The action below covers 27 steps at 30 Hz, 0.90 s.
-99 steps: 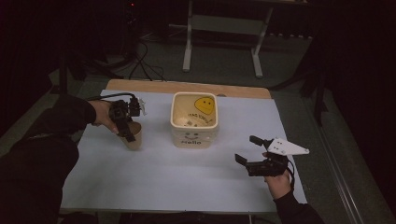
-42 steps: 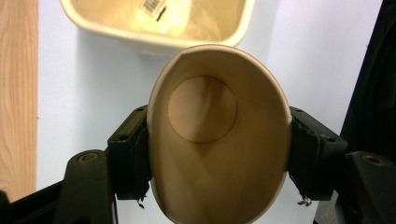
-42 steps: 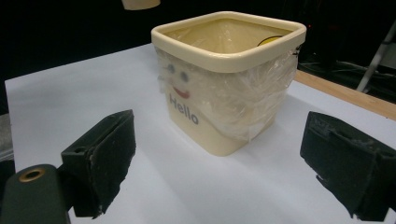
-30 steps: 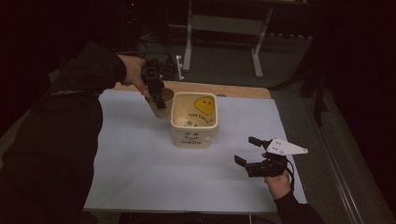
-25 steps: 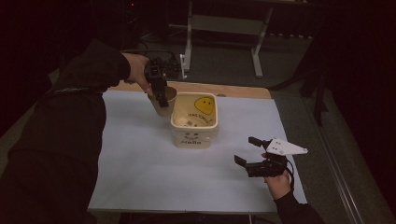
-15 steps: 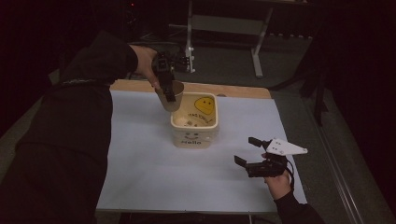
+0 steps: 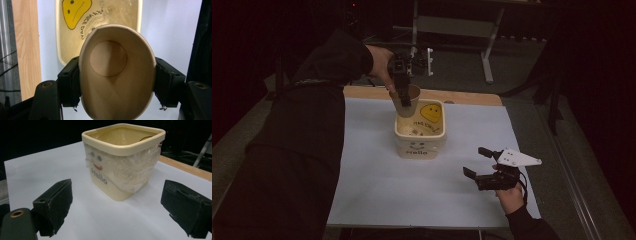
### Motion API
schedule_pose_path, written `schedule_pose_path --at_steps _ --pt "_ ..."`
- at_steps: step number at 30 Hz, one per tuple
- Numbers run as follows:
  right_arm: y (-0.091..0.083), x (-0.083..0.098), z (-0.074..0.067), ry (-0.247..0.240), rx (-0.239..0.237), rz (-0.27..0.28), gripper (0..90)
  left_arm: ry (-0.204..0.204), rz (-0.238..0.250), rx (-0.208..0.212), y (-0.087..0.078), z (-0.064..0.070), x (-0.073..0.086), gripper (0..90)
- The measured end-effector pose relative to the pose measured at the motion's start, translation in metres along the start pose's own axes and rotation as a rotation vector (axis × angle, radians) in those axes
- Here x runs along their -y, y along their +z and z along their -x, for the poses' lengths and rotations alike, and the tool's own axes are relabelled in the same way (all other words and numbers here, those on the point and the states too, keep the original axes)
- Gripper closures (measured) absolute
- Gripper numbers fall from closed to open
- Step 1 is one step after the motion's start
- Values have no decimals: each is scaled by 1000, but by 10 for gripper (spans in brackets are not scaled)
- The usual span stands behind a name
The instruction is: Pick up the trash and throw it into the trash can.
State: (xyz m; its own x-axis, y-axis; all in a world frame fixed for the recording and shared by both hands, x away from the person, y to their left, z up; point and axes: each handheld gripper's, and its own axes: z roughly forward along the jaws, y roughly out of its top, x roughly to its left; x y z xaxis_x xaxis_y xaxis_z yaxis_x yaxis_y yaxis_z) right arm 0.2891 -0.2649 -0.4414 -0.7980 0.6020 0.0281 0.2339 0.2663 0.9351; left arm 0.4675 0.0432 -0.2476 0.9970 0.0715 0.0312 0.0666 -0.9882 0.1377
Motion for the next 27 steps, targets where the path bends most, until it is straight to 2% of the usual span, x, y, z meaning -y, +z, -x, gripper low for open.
schedule_pose_path --at_steps 9,16,27 --pt "0 0 0 1 -3 4 102 4 -15 -3 2 -4 -14 337" --pt "-1 0 0 4 -3 3 103 10 -6 -7 2 -7 -24 337" --pt "-1 1 1 3 -11 -1 102 36 -16 11 10 -12 -36 335"
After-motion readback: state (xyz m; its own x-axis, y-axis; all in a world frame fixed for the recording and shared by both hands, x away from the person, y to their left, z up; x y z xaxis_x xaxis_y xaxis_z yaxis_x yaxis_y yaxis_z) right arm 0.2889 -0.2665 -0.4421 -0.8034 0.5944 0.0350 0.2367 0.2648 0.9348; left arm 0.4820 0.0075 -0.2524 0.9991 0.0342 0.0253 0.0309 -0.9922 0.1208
